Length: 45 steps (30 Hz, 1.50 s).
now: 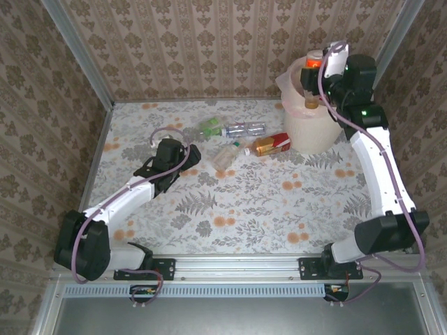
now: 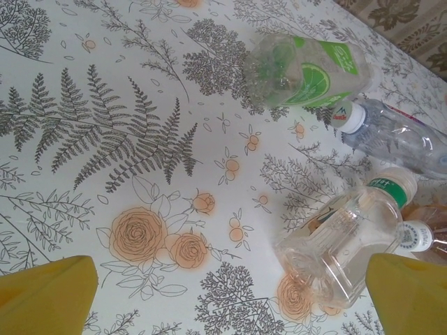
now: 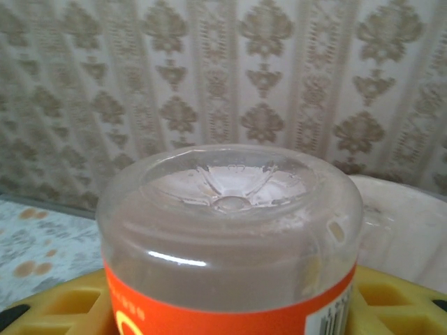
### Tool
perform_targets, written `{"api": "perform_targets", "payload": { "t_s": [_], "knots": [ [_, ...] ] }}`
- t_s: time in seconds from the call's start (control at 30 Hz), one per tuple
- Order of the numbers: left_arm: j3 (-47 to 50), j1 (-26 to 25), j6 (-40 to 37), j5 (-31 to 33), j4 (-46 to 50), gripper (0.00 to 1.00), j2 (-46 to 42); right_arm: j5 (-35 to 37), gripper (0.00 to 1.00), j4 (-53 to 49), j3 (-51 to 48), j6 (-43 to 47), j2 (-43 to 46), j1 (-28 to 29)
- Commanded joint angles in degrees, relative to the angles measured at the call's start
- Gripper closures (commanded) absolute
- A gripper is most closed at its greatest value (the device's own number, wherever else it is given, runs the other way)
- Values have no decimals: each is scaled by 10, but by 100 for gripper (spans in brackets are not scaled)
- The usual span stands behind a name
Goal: Put the plastic bottles in the bin
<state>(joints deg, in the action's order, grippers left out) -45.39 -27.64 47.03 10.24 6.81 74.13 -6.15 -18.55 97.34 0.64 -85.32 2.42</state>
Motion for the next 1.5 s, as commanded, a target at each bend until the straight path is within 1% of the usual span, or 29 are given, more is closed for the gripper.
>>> {"api": "perform_targets", "payload": {
  "t_s": [0.0,0.1,0.3,0.37,0.43,0.5,0.57,0.63,0.7,0.87,1.07,1.17,1.23,1.3,1.33,1.37,1.4,1.47],
  "knots": [
    [12,5,11,-13,-18,0,-23,100,60,-41,59,-23,-38,-11],
    [17,5,7,-21,-30,0,-31,147,59,-53,100,-22,-70,-24],
    [18,5,7,-15,-24,0,-37,218,58,-90,181,-11,-145,-65],
    [19,5,9,-13,-24,0,-37,255,55,-100,199,-18,-169,-75],
    [20,5,10,-12,-26,0,-36,275,47,-112,213,-18,-189,-78],
    [19,5,8,-14,-27,0,-34,275,34,-143,232,-15,-204,-77],
    [16,5,4,-17,-25,0,-32,291,22,-163,243,-21,-208,-77],
    [13,5,2,-18,-22,0,-30,316,17,-169,244,-26,-202,-77],
    [12,6,1,-17,-21,0,-28,331,8,-172,242,-27,-193,-77],
    [11,5,0,-16,-22,0,-22,317,0,-178,231,-21,-166,-76],
    [-8,7,-21,-34,-19,0,0,299,0,-195,210,-17,-138,-66],
    [-42,11,-53,-49,2,0,27,280,0,-184,176,-24,-112,-61],
    [-69,11,-75,-53,20,0,52,241,0,-176,158,-36,-94,-60],
    [-104,11,-98,-64,37,0,81,218,0,-182,157,-49,-85,-55],
    [-123,11,-113,-70,44,0,98,212,0,-185,155,-52,-78,-51],
    [-143,27,-133,-75,51,0,116,206,0,-184,150,-53,-71,-45],
    [-165,30,-153,-81,61,0,135,200,0,-180,141,-53,-62,-39],
    [-209,36,-207,-87,82,0,174,187,0,-168,117,-55,-41,-28]
  ]
}}
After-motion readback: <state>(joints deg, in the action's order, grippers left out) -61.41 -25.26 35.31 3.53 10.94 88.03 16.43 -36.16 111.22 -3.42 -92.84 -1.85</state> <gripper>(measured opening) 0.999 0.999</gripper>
